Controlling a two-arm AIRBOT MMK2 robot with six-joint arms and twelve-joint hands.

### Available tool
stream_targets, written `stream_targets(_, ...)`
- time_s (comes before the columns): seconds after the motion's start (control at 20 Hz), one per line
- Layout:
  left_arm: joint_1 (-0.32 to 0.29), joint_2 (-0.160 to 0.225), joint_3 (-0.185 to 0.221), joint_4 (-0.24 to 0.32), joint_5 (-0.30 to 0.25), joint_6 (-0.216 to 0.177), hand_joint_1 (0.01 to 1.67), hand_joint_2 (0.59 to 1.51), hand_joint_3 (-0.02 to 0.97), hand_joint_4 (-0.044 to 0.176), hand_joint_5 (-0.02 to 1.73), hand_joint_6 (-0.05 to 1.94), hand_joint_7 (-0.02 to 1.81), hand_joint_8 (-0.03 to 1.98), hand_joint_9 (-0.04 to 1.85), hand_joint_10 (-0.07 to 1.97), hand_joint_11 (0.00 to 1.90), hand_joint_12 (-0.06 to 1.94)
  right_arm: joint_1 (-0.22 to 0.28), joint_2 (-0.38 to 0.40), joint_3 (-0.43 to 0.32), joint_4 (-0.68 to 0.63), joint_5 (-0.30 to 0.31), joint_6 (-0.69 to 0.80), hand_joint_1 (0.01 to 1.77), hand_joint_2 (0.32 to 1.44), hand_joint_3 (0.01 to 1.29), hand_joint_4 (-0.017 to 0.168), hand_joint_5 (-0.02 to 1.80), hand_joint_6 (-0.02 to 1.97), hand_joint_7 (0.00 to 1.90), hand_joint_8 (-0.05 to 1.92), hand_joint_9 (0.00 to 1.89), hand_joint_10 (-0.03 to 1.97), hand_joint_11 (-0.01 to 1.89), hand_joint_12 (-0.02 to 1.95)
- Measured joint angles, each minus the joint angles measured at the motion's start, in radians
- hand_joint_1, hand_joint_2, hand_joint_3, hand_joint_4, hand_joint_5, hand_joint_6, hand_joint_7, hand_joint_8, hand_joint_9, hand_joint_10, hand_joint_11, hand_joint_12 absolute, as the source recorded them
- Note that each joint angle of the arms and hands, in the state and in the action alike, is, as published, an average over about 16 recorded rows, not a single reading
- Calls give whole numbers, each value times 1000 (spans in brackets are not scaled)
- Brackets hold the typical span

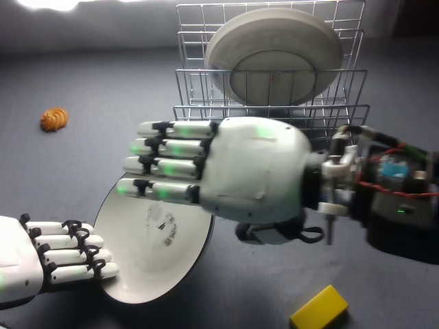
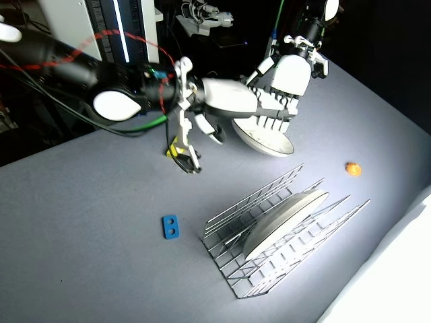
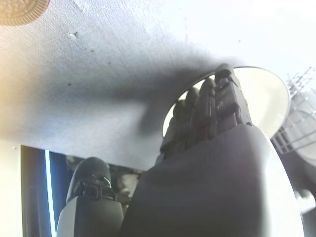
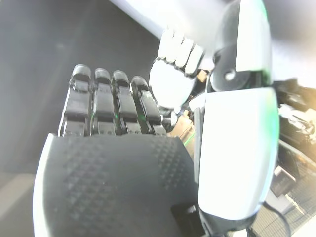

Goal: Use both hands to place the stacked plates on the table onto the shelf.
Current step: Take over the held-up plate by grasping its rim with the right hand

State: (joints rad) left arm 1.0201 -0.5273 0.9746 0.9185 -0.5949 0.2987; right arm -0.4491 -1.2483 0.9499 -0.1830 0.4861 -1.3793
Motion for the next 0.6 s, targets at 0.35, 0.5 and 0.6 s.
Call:
stream_targets(0.35,9,-1,3,-9,-6,2,21,1119,13,-6,1,-14,10,2,-3,-19,17,-16,-10,-133,115,-23,-28,-18,1220,920,14,5,78,20,77,17,79,12,23,386)
stream_targets(0.5,14,-1,5,-14,-10,2,21,1118,13,-5,0,-14,8,3,-4,-19,16,-16,-12,-168,142,-23,-34,-25,1236,955,14,5,179,25,201,21,204,39,72,616)
stream_targets(0.6,17,-1,6,-18,-12,3,21,1118,13,-5,-2,-14,7,2,-4,-19,17,-14,-14,-184,155,-23,-36,-30,1244,979,14,6,270,41,304,31,310,59,140,757)
